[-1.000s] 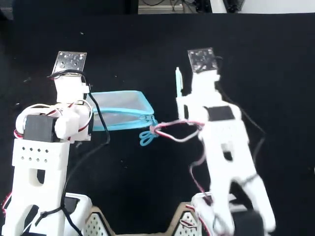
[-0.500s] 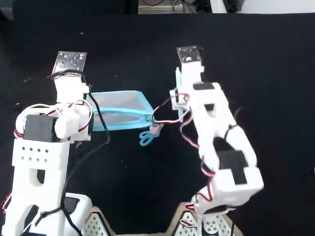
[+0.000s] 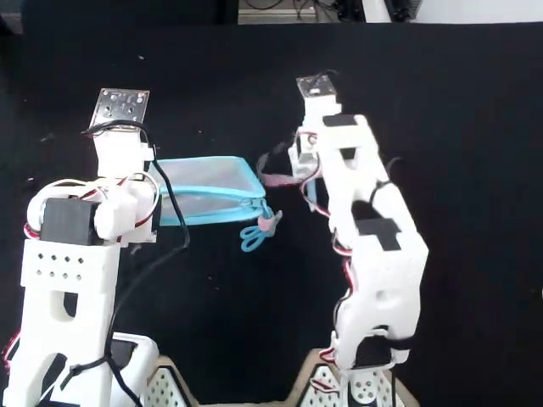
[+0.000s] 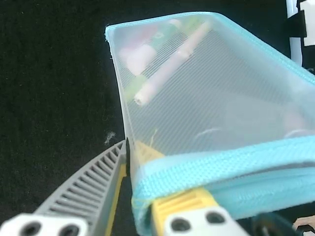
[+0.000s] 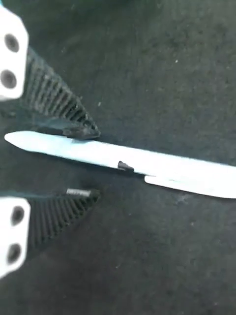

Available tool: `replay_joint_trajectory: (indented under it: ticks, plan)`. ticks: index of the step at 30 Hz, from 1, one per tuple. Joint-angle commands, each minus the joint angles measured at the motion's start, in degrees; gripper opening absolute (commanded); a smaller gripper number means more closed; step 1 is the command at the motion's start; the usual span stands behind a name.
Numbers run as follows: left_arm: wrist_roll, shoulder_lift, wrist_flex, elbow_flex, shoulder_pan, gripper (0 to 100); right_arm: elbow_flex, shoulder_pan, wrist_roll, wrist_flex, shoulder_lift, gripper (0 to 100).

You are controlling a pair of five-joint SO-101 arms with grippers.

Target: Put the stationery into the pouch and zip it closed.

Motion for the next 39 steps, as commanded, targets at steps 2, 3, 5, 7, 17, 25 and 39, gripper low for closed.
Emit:
replay_joint_trajectory:
  ticks: [2, 3, 5, 7, 17, 25, 39]
  plan:
    - [-0.3, -0.3, -0.3, -0.2, 0.3, 3, -10.0, 6.5, 0.1, 9.9, 2.2, 0.9]
    - [-0.3, -0.3, -0.4, -0.2, 0.3, 3, -10.8, 7.9, 0.1, 10.9, 2.2, 3.1]
    - [-0.3, -0.3, -0.4, -0.2, 0.3, 3, -12.1, 11.0, 0.7, 12.7, 2.0, 0.9]
    - [-0.3, -0.3, -0.4, -0.2, 0.3, 3, -12.1, 13.8, 4.9, 15.7, 1.3, 0.9]
    - [-0.3, -0.3, -0.4, -0.2, 0.3, 3, 10.9, 20.3, 27.6, 14.2, -9.5, 1.0]
    - [-0.3, -0.3, -0.4, -0.2, 0.3, 3, 32.0, 20.0, 33.0, 1.9, -28.0, 5.6]
    - [-0.3, -0.3, -0.4, -0.2, 0.3, 3, 20.0, 10.4, 24.1, 0.4, -25.4, 18.7]
